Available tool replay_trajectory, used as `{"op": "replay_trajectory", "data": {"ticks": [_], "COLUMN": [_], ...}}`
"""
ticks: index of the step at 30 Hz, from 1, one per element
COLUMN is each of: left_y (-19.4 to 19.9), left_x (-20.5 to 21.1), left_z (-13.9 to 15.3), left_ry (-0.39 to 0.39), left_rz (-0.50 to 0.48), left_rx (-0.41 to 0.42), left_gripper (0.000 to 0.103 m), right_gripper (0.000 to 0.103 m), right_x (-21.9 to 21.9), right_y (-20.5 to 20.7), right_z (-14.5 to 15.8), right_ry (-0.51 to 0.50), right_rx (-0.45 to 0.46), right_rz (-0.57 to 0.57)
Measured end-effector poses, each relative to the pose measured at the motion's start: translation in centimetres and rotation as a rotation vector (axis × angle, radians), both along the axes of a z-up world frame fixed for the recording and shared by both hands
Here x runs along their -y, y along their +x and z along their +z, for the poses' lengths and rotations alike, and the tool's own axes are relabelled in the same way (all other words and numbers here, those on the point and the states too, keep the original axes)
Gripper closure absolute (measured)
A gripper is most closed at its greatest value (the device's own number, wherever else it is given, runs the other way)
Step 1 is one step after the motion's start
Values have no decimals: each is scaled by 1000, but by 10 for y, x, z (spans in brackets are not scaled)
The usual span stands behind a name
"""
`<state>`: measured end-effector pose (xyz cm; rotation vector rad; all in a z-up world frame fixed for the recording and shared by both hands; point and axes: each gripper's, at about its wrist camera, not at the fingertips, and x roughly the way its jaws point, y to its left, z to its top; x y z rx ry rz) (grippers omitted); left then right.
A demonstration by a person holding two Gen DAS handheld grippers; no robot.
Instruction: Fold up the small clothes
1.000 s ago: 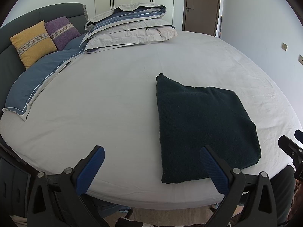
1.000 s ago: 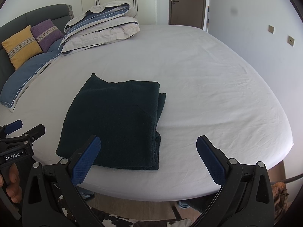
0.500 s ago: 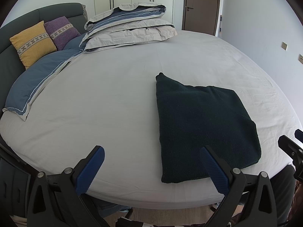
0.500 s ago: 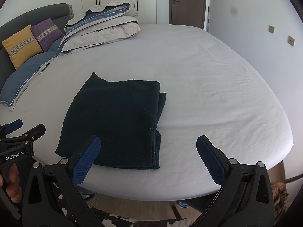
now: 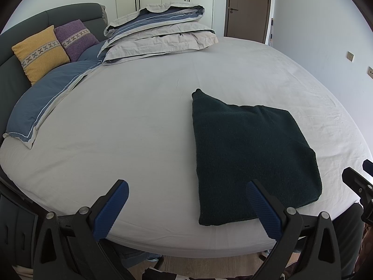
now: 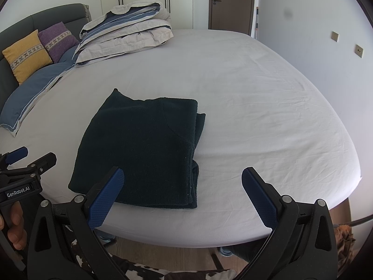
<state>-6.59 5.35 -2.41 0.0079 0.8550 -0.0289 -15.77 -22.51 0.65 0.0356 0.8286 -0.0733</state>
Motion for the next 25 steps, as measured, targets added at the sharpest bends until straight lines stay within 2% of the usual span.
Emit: {"op": "replay_trajectory", "data": {"ticks": [25], "left_y": [-2], "left_x": [-6], "left_z": [-3], "left_ry": [11], "left_rz": [5], "left_rx": [7], "left_gripper": [0], "right_gripper": [0], "right_x": [2], "right_y": [-1], "right_z": [-8], "right_ry": [1], "right_rx": [-8], "right_rz": [10]}}
